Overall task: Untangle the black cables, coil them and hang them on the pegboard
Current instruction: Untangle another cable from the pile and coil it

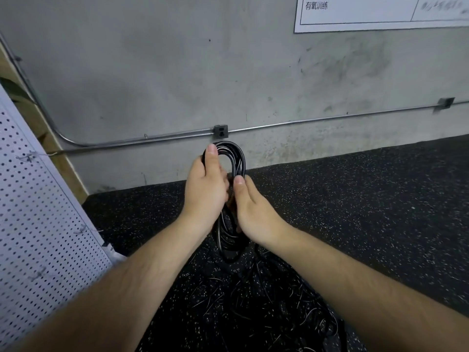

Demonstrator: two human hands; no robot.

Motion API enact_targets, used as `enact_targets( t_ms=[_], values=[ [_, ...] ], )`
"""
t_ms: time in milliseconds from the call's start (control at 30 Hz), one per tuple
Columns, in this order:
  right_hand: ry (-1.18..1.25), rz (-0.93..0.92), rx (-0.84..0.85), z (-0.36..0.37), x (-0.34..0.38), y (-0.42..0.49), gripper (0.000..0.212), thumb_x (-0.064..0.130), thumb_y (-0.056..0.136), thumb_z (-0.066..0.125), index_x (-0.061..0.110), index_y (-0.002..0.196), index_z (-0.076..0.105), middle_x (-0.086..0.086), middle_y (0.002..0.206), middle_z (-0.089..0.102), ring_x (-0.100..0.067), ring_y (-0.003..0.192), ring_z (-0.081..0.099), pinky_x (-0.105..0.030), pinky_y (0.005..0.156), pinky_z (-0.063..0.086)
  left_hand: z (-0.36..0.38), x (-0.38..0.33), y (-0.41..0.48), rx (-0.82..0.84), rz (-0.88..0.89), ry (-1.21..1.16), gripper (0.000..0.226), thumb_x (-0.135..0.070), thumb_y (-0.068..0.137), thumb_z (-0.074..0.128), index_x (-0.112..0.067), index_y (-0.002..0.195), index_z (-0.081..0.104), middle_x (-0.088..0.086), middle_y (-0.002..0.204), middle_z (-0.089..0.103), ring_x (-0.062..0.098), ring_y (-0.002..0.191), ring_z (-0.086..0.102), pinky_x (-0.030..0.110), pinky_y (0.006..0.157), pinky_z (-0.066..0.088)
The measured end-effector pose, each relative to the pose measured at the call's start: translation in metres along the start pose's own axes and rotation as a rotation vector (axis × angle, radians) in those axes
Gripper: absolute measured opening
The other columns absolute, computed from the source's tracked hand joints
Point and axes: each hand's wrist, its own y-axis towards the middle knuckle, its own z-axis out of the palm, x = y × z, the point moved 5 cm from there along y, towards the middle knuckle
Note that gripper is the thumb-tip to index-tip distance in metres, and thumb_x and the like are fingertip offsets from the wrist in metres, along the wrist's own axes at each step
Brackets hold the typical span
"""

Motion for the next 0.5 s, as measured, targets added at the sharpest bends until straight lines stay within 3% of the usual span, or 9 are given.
enact_targets(
  t_ms=[33,133,233,267,300,367,433,500],
  values=[
    [-0.013,-0.018,-0.005,0.003,0.003,-0.001,0.060,0.045,0.110,0.018,0.012,0.160,0.020,0.007,0.152,0.037,-0.007,0.143,0.030,-0.011,0.105,0.015,-0.003,-0.001,0.000,-0.043,0.033,0.079,0.047,-0.050,0.108,0.033,-0.018,0.074,0.041,-0.011,0.058,0.042,0.005,0.046,0.042,0.021,0.050,0.037],
    [-0.013,-0.046,-0.019,0.006,0.006,0.000,0.058,0.041,0.110,0.021,0.009,0.159,0.019,-0.003,0.155,0.042,-0.015,0.145,0.035,-0.006,0.098,0.020,-0.005,-0.002,-0.002,-0.107,0.046,0.165,0.043,-0.048,0.108,0.032,-0.018,0.085,0.052,-0.007,0.075,0.055,-0.011,0.057,0.052,0.006,0.057,0.038],
    [0.003,-0.017,0.017,0.008,0.009,-0.002,0.055,0.038,0.111,0.021,0.009,0.158,0.019,0.011,0.134,0.043,0.000,0.131,0.040,0.009,0.084,0.022,-0.001,0.000,-0.004,-0.078,0.013,0.130,0.038,-0.049,0.108,0.032,-0.022,0.100,0.057,-0.010,0.093,0.062,-0.020,0.073,0.055,0.003,0.068,0.041],
    [0.010,-0.021,0.028,0.010,0.009,-0.002,0.054,0.038,0.111,0.021,0.012,0.158,0.020,0.015,0.129,0.038,0.007,0.124,0.037,0.010,0.085,0.022,0.000,0.000,-0.005,-0.076,0.007,0.110,0.039,-0.051,0.107,0.032,-0.024,0.104,0.059,-0.010,0.099,0.064,-0.018,0.083,0.058,0.007,0.076,0.044],
    [0.011,-0.029,0.027,0.011,0.012,-0.004,0.053,0.040,0.111,0.021,0.018,0.158,0.020,0.017,0.131,0.034,0.009,0.124,0.032,0.007,0.095,0.021,0.000,0.002,-0.003,-0.071,-0.002,0.092,0.042,-0.053,0.106,0.032,-0.023,0.110,0.062,-0.010,0.104,0.067,-0.012,0.093,0.062,0.012,0.083,0.047],
    [0.024,-0.048,0.026,0.015,0.010,-0.004,0.055,0.047,0.109,0.018,0.026,0.159,0.020,0.015,0.148,0.031,0.001,0.140,0.025,-0.015,0.118,0.014,0.000,0.006,-0.001,-0.046,-0.018,0.056,0.050,-0.057,0.105,0.034,-0.020,0.117,0.065,-0.008,0.109,0.072,0.001,0.102,0.067,0.019,0.089,0.050],
    [0.081,0.023,0.072,0.019,0.006,-0.006,0.058,0.050,0.108,0.015,0.027,0.162,0.013,0.018,0.153,0.027,0.000,0.146,0.016,-0.015,0.115,0.009,0.004,0.005,0.000,0.006,-0.012,0.032,0.060,-0.067,0.100,0.038,-0.018,0.118,0.068,-0.003,0.110,0.076,0.010,0.106,0.071,0.031,0.097,0.052],
    [0.149,0.045,0.134,0.020,0.009,-0.008,0.058,0.053,0.107,0.016,0.032,0.161,0.016,0.014,0.160,0.030,-0.001,0.146,0.022,-0.018,0.117,0.015,0.003,0.001,-0.001,-0.001,-0.013,-0.018,0.063,-0.065,0.100,0.039,-0.011,0.113,0.069,0.004,0.100,0.078,0.019,0.097,0.075,0.040,0.093,0.057]
  ],
)
